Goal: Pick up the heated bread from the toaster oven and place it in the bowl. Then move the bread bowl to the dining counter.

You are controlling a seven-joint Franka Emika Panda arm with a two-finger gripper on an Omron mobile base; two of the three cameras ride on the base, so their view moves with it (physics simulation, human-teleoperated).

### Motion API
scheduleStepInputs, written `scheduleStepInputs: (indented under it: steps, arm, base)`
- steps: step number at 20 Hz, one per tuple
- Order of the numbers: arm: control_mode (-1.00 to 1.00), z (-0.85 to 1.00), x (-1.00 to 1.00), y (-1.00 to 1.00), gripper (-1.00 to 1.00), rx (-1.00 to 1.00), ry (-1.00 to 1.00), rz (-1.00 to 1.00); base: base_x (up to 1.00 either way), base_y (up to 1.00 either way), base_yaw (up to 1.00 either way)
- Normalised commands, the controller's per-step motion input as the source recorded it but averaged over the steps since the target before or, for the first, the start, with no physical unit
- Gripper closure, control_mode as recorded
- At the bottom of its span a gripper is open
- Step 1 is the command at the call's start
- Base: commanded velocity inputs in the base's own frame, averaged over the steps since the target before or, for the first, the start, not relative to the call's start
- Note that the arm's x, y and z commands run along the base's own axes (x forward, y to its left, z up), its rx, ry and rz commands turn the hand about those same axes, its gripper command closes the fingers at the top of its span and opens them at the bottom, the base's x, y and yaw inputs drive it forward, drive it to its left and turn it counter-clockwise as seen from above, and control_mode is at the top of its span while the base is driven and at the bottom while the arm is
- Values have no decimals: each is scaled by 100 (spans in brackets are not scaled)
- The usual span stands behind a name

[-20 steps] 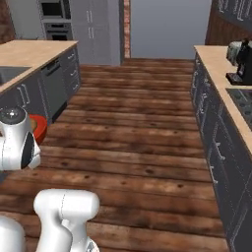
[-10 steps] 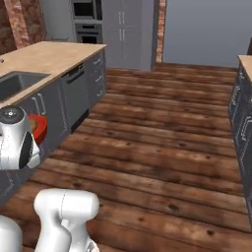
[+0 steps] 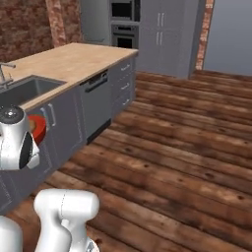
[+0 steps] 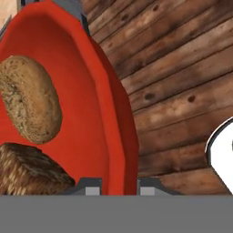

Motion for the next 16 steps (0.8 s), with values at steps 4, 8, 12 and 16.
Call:
scheduleStepInputs:
  steps: [4,8,12,16]
  arm:
    - [100,0,0,0,100,0,0,0]
    - [100,0,0,0,100,0,0,0]
    - [100,0,0,0,100,0,0,0]
    - [100,0,0,0,100,0,0,0]
  base:
    - [100,-17,28]
    - [100,-24,32]
    - [100,-32,31]
    - [100,-27,45]
